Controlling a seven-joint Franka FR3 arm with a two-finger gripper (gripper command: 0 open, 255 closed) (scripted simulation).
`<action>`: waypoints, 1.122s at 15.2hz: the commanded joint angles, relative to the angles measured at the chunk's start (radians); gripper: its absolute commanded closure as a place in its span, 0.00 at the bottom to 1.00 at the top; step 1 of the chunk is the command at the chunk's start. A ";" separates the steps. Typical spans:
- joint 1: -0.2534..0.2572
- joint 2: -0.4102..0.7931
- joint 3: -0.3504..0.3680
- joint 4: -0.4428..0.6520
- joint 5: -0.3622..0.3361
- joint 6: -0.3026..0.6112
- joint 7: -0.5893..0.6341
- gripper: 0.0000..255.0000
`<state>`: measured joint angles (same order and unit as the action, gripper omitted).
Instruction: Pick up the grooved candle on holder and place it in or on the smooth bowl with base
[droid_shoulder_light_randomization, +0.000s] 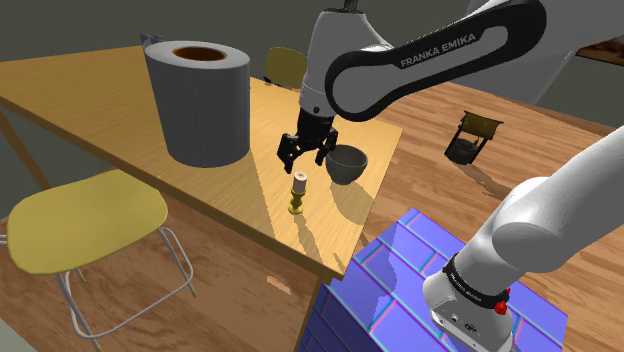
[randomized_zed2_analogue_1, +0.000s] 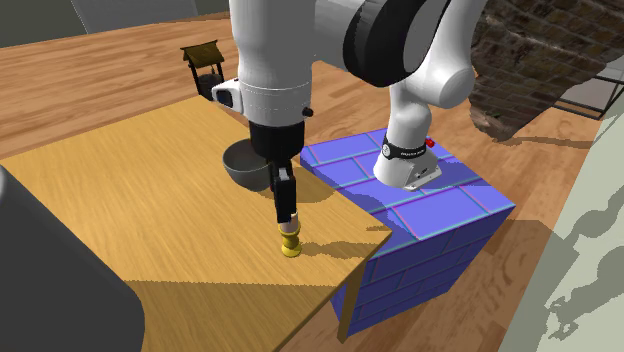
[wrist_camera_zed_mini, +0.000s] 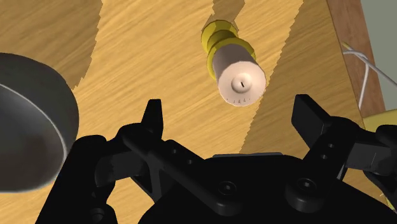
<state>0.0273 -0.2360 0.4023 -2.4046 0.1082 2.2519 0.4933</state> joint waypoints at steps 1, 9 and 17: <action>-0.002 0.049 0.018 0.014 -0.020 0.034 0.034 0.00; -0.008 0.125 0.030 -0.024 -0.055 0.143 0.061 0.00; -0.008 0.125 0.030 -0.024 -0.055 0.143 0.061 1.00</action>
<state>0.0189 -0.1108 0.4327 -2.4285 0.0533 2.3950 0.5538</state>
